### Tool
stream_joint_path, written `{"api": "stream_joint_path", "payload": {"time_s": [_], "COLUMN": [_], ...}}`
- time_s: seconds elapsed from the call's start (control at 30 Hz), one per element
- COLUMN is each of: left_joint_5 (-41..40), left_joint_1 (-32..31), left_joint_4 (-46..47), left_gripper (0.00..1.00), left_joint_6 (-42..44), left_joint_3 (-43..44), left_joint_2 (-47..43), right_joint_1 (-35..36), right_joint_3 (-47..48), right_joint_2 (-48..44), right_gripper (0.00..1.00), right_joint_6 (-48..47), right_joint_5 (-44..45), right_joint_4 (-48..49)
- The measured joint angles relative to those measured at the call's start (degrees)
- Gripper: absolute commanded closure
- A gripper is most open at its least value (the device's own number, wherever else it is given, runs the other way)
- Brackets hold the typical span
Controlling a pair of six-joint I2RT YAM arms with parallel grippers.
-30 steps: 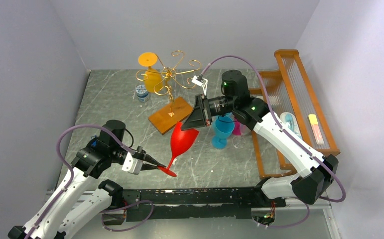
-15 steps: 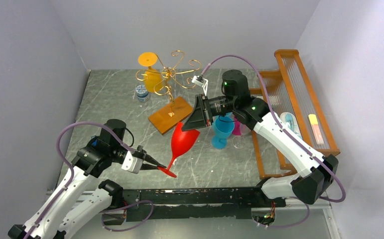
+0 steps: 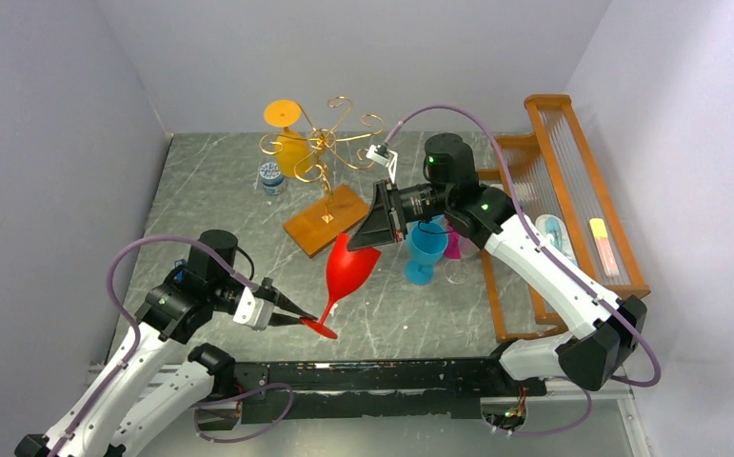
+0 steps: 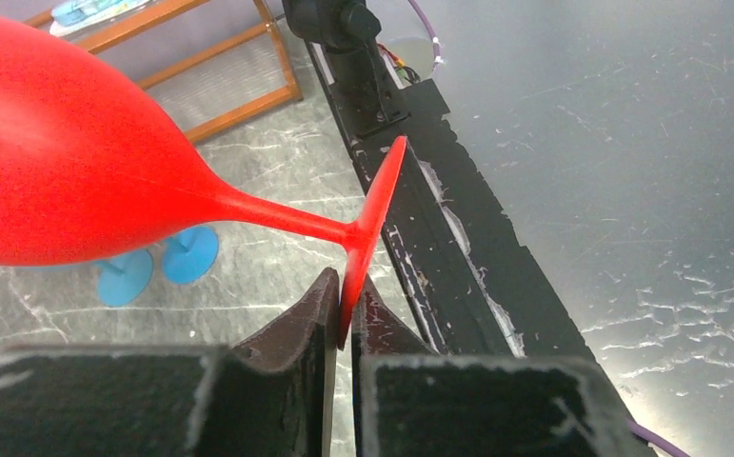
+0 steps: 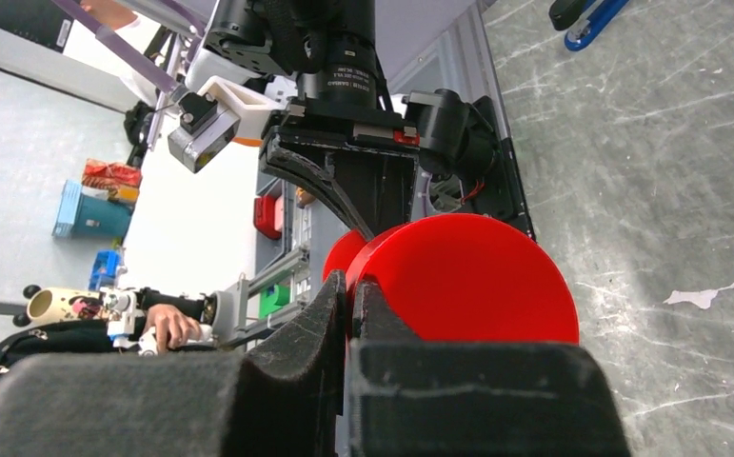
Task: Take the wine glass off the wine glass rack
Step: Place the wine glass at the center of the board.
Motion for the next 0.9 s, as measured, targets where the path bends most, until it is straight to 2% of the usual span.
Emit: {"api": "stream_joint_path", "payload": {"time_s": [0.13,0.2,0.23,0.5,0.73,0.9], "left_joint_5": [-0.5,-1.1,-1.4,-1.6,-2.1,-5.4], "left_joint_1": [0.0,0.0,0.0,0.0,0.0,0.0], "left_joint_4": [1.4,1.5,1.5,2.9,2.4,6.9], "left_gripper": [0.78,0.65,0.62,0.59,0.48,0.40], "left_joint_6": [-1.9,-2.7,-2.9,-3.9,-3.8,-10.2], "left_joint_3": [-0.9,-1.0,-1.0,-1.0,-0.6,-0.9], "left_joint_2": [0.0,0.1,0.1,0.3,0.4,-2.7], "right_joint_1": [0.1,0.2,0.2,0.9,0.9,0.9], "right_joint_3": [0.0,0.2,0.2,0.7,0.7,0.6], "right_joint_2": [0.0,0.0,-0.1,-0.1,-0.1,-1.1], "right_gripper": [1.00,1.00,1.00,1.00,1.00,1.00], "right_joint_6": [-0.9,-1.6,-1.8,-3.9,-5.5,-6.7], "right_joint_5": [0.9,1.6,1.9,5.3,8.3,11.7], "right_joint_4": [-0.9,-1.5,-1.7,-2.5,-3.8,-5.1]}}
